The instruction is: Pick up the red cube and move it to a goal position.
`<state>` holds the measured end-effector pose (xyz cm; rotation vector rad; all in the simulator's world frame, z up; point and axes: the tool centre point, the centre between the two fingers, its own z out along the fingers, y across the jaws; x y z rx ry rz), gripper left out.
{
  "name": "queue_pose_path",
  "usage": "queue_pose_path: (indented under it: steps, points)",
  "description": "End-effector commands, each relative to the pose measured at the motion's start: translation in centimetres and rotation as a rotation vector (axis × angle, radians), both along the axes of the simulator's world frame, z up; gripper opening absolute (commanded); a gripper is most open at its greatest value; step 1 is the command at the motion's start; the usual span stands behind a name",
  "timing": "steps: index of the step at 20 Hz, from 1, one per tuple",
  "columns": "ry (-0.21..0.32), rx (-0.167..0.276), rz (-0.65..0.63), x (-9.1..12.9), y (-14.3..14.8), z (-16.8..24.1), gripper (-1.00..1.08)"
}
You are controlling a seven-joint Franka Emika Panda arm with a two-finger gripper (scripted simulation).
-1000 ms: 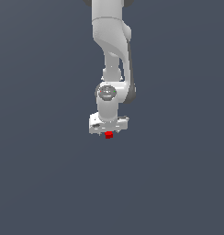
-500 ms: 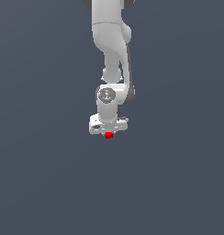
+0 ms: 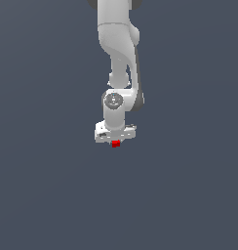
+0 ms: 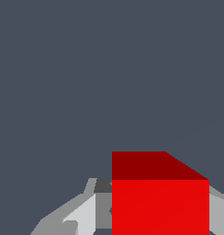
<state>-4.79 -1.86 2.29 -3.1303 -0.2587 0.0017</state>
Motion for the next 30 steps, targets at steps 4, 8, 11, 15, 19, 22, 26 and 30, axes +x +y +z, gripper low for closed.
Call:
queue_pose_path:
  steps: [4,8,11,15,19,22,26,30]
  points:
    - [-0.001,0.0,0.0,0.4,0.5,1.8,-1.0]
    - [-0.001,0.0,0.0,1.0,1.1,4.1,-1.0]
    - [-0.001,0.0,0.001,1.6,1.8,6.5,-1.0]
    - [-0.001,0.0,0.001,2.5,2.8,10.3,-1.0]
    - [-0.001,0.0,0.001,3.5,3.9,14.5,-1.0]
    - [-0.001,0.0,0.001,4.3,4.8,17.6,-1.0]
    - [-0.001,0.0,0.001,5.4,5.9,21.7,-1.0]
    - [-0.001,0.0,0.001,6.5,7.0,25.6,-1.0]
